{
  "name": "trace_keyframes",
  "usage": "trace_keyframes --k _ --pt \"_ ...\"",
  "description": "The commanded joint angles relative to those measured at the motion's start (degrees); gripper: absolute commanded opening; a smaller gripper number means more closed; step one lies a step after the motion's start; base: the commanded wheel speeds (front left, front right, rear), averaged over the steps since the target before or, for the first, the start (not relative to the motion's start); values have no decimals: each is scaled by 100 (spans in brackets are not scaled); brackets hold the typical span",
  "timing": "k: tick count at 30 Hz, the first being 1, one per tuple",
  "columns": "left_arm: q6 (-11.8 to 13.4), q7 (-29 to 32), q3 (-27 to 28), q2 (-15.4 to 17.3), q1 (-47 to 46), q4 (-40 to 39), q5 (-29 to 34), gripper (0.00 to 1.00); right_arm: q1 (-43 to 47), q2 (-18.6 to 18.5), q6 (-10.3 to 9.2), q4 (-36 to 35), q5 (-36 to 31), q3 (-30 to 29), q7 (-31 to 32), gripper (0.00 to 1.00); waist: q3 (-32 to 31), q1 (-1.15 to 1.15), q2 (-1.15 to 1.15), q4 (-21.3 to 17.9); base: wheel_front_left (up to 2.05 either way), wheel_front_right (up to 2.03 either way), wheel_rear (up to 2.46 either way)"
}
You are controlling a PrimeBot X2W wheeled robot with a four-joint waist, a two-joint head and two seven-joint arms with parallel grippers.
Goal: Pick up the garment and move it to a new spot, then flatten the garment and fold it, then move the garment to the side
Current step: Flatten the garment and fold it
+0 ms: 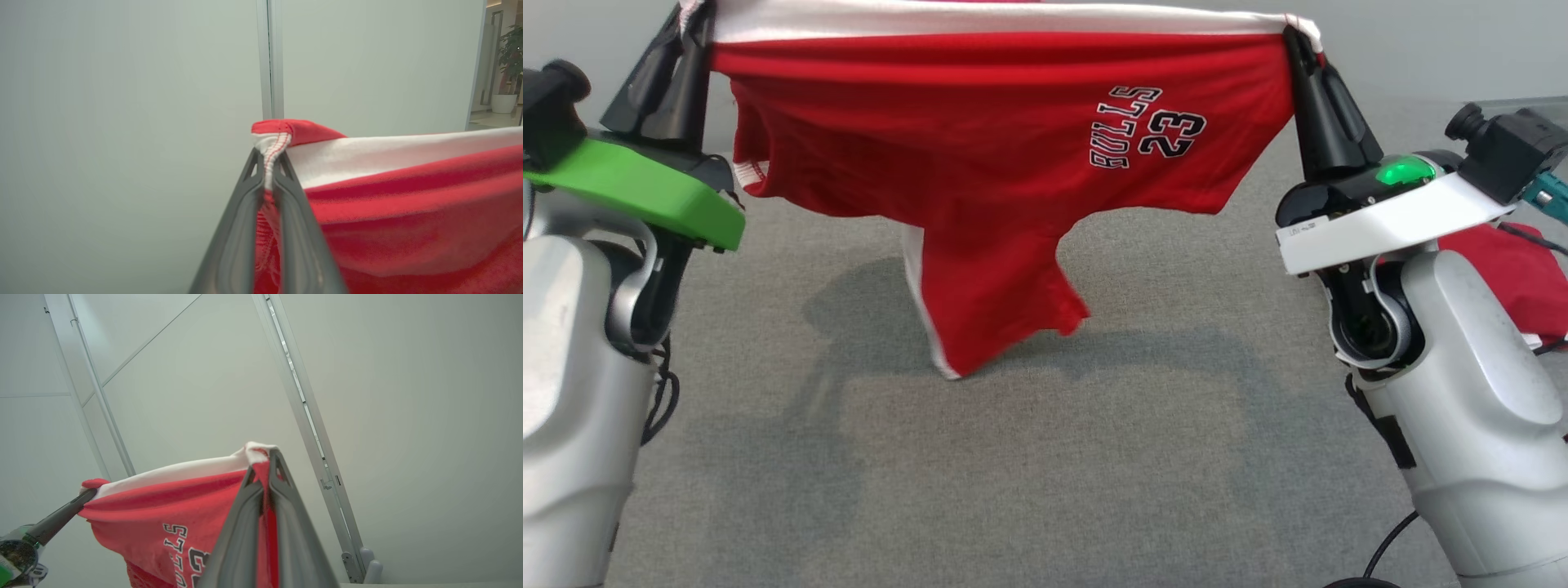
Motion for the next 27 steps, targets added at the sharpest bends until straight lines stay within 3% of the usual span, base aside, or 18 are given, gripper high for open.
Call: trace_keyframes --k 1,8,13,21,27 --pt "16 211 74 264 -119 -132 -1 0 -147 -146 -13 -23 115 -37 29 0 -283 0 1 104 0 0 0" --pt "105 888 -35 220 -549 -141 -116 0 -924 -411 -15 291 54 19 345 0 564 0 1 231 0 0 0" --pt "79 1033 -300 155 -1424 468 171 0 -2066 -607 -15 967 -315 174 290 0 1529 0 1 256 0 0 0" --pt "256 -77 -383 -154 -3335 1598 767 0 -4100 -750 -23 2150 -1108 -267 -15 0 2338 0 1 156 0 0 0" --pt "169 -744 -306 -345 -3727 1994 836 0 -4223 -710 -36 1768 -1599 -830 -29 0 2369 0 1 131 0 0 0"
